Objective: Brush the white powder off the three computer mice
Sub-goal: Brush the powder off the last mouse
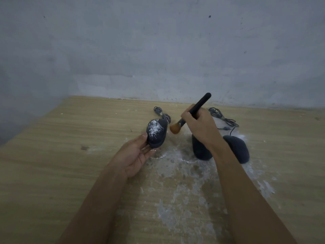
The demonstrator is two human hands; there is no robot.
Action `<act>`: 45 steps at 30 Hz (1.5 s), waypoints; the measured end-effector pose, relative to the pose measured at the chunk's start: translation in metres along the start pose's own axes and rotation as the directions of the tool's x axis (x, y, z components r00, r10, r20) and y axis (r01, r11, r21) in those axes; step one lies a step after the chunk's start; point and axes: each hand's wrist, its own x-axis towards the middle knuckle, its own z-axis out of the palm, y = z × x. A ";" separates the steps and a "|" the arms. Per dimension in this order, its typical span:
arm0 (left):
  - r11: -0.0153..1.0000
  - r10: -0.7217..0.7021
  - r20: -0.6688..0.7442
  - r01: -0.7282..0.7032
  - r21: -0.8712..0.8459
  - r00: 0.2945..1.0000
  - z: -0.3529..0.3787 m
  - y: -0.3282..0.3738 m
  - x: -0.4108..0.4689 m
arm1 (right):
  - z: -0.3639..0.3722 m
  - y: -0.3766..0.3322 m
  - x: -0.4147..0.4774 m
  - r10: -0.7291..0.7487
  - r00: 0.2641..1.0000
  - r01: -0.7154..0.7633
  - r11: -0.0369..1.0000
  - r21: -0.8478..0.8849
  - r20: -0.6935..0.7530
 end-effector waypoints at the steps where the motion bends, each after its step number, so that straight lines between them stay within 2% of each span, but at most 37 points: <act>1: 1.000 0.005 0.000 -0.005 0.001 1.000 0.001 0.000 0.001 | 0.000 -0.002 0.000 -0.015 1.000 0.015 1.000 0.014 -0.016; 4: 1.000 0.006 -0.010 -0.005 0.025 1.000 0.000 0.000 0.002 | 0.002 -0.003 0.000 -0.046 0.999 0.046 0.999 -0.001 0.001; 8: 0.999 -0.002 -0.012 0.003 0.035 1.000 0.000 0.000 0.000 | 0.004 0.000 0.000 0.029 0.999 -0.029 1.000 -0.006 0.030; 12: 1.000 0.009 0.000 -0.009 0.023 1.000 0.001 0.001 -0.001 | 0.007 -0.005 0.000 -0.069 0.998 0.069 0.998 0.005 -0.012; 15: 1.000 0.006 0.005 -0.006 0.017 1.000 0.003 0.000 -0.003 | 0.007 -0.003 -0.002 -0.028 0.999 0.028 0.999 -0.021 0.040; 18: 1.000 0.005 -0.003 -0.005 0.003 1.000 0.004 0.001 -0.003 | 0.004 -0.004 -0.001 -0.047 0.998 0.049 0.996 0.068 -0.035; 21: 1.000 0.007 0.000 -0.007 0.004 1.000 0.005 0.001 -0.003 | 0.007 -0.008 -0.001 -0.124 0.992 0.124 0.992 0.012 -0.027; 24: 1.000 0.003 0.004 -0.003 0.016 1.000 0.005 0.000 -0.004 | 0.011 -0.003 -0.002 -0.086 0.995 0.089 0.995 -0.054 0.046; 29: 1.000 0.012 0.024 -0.012 0.016 1.000 0.004 0.001 -0.005 | 0.010 -0.004 -0.001 -0.094 0.995 0.095 0.995 0.022 -0.022; 33: 1.000 0.019 0.021 -0.019 0.014 1.000 0.006 0.001 -0.005 | 0.017 -0.002 -0.002 -0.112 0.994 0.111 0.992 -0.057 -0.003; 37: 1.000 0.017 0.020 -0.017 0.018 1.000 0.005 0.001 -0.005 | 0.015 -0.002 -0.003 -0.081 0.997 0.081 0.997 0.005 -0.021; 41: 1.000 0.019 0.026 -0.019 0.001 0.999 0.005 0.002 -0.004 | 0.017 -0.005 -0.003 -0.120 0.991 0.118 0.992 -0.043 -0.050; 45: 1.000 0.008 0.026 -0.008 0.019 1.000 0.004 0.001 -0.004 | 0.016 -0.002 -0.004 -0.065 0.998 0.064 0.998 -0.019 -0.027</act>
